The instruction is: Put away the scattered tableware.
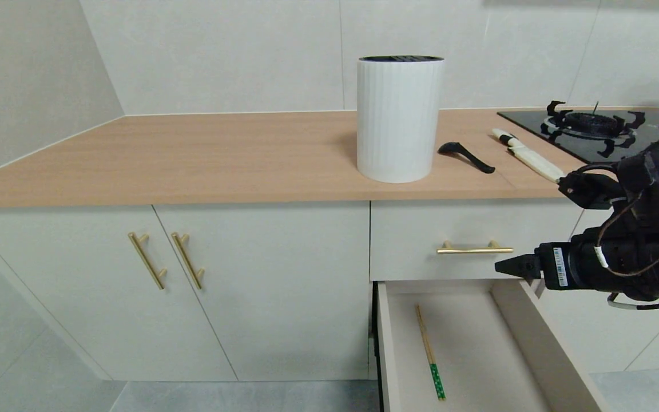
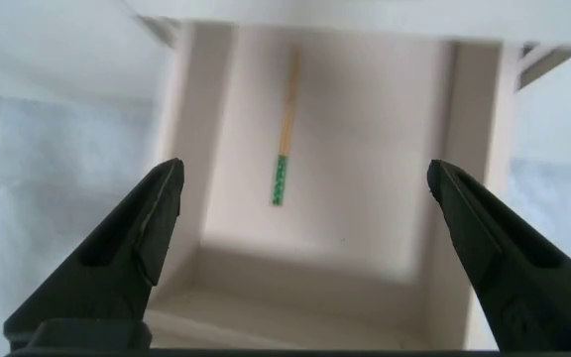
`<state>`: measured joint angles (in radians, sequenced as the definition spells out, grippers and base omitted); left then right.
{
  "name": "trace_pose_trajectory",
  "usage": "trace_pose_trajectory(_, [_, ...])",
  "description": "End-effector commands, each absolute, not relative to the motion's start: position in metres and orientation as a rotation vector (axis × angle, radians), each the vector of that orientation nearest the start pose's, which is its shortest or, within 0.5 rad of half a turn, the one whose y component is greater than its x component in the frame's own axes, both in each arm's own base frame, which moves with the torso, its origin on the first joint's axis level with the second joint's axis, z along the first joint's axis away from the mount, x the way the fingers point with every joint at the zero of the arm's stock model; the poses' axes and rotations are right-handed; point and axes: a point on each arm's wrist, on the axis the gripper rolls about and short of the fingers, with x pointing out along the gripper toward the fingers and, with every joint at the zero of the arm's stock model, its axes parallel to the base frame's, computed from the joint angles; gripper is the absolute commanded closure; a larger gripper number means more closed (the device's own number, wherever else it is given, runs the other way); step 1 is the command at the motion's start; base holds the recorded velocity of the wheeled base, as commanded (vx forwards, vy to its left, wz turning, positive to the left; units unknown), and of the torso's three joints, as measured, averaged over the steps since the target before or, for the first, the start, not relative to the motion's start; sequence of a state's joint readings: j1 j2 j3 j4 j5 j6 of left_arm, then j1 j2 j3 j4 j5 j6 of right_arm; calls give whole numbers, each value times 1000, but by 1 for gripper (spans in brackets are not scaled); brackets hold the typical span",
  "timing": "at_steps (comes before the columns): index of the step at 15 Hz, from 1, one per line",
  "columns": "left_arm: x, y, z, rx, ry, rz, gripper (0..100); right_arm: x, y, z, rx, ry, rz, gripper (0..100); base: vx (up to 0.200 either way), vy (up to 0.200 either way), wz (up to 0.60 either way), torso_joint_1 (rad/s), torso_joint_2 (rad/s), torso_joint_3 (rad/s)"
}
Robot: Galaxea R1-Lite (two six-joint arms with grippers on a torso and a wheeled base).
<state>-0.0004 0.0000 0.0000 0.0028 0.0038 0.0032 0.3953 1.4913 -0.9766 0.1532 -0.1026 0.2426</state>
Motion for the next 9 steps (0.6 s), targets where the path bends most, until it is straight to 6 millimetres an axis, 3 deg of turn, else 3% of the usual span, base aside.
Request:
trace_pose_trajectory(1, [-23, 0, 75, 3, 2, 5, 0, 227, 92, 216, 66, 677, 200, 0, 0, 0, 0, 173, -471, -315])
trace_pose_trajectory(9, [-23, 0, 75, 3, 2, 5, 0, 226, 92, 216, 64, 676, 202, 0, 0, 0, 0, 186, -471, -287])
